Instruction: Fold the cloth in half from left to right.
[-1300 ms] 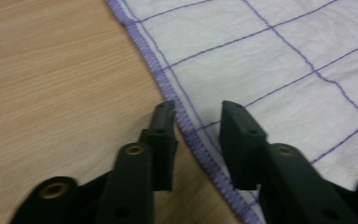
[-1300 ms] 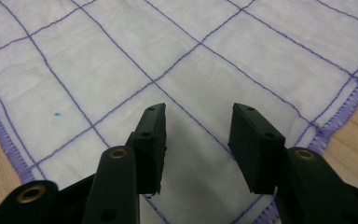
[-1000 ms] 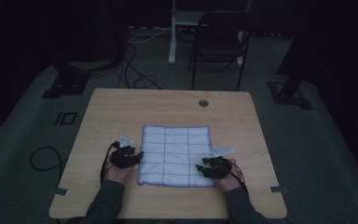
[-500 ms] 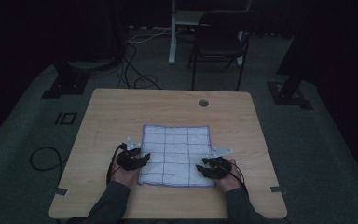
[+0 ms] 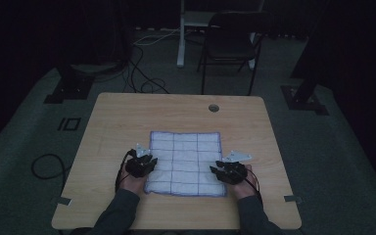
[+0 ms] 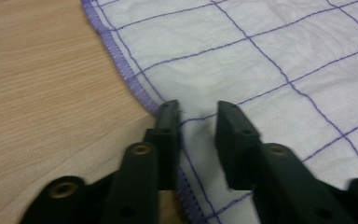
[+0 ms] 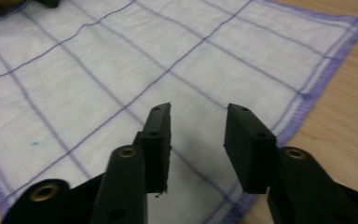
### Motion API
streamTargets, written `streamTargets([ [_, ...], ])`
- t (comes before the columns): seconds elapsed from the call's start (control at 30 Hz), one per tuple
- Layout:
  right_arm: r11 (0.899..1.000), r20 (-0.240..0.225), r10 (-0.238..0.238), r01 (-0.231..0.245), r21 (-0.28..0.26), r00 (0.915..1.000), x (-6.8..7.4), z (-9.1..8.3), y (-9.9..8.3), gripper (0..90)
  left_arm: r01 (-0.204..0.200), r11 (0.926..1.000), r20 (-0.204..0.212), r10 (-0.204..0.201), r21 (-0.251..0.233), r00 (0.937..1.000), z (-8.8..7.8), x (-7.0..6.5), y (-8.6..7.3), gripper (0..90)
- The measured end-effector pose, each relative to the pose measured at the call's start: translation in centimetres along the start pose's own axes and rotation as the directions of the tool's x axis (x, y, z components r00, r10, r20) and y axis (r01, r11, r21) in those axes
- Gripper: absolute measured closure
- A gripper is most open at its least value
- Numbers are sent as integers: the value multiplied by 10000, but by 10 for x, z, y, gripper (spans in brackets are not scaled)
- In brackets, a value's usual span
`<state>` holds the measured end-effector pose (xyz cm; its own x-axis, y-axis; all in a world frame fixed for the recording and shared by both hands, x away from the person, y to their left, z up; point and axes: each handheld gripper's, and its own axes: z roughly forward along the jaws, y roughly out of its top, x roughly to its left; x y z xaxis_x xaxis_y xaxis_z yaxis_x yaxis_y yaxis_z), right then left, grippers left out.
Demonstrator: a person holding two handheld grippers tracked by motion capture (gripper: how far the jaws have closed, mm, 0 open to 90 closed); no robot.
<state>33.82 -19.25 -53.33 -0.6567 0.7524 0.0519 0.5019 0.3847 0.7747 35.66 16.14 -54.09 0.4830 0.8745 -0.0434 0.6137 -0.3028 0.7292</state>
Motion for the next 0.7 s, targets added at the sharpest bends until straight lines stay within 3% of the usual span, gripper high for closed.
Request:
streamTargets([
  [0.13,9999,376,151,-153,33,9992,-7,1,-1,725,33,10000,248,-35,65,9997,-1,3,0,832],
  [0.4,9998,749,176,-175,-28,9970,-12,3,1,753,-6,9999,399,1,135,9992,-1,7,0,859],
  [0.7,9999,629,134,-131,-50,9979,-15,11,5,875,164,9997,378,-171,198,9991,-3,18,1,867],
])
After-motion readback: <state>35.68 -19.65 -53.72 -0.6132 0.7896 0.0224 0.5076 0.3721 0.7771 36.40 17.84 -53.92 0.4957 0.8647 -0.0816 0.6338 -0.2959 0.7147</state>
